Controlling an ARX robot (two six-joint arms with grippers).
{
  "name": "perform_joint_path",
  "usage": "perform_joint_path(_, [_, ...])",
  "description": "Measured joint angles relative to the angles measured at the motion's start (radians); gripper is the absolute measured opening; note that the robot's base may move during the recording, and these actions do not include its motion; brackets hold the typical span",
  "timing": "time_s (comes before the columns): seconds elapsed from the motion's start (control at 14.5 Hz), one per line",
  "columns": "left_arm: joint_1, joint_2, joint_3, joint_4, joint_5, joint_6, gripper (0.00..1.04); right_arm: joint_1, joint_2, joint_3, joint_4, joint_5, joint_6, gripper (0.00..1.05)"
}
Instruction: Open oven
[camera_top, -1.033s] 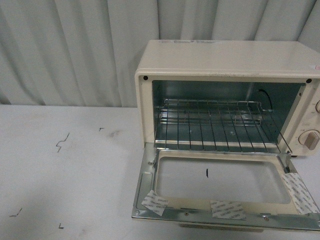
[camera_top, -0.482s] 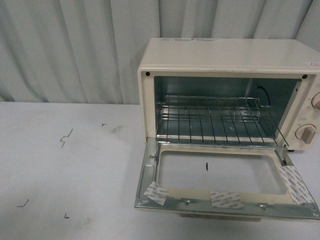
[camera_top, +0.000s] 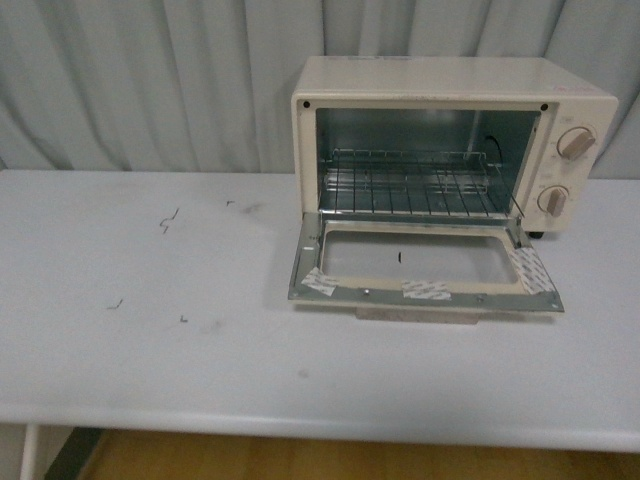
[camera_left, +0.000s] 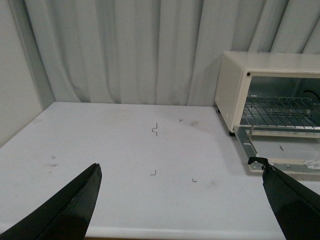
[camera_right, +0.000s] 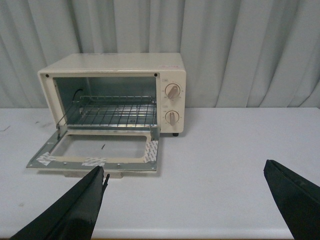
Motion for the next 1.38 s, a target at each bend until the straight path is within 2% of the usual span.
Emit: perform_joint_path(1.38, [0.000,0.000,0.000,0.003,0.000,0.000,0.98,0.000,0.000,0.000,0.006,0.000,0.000,0.98])
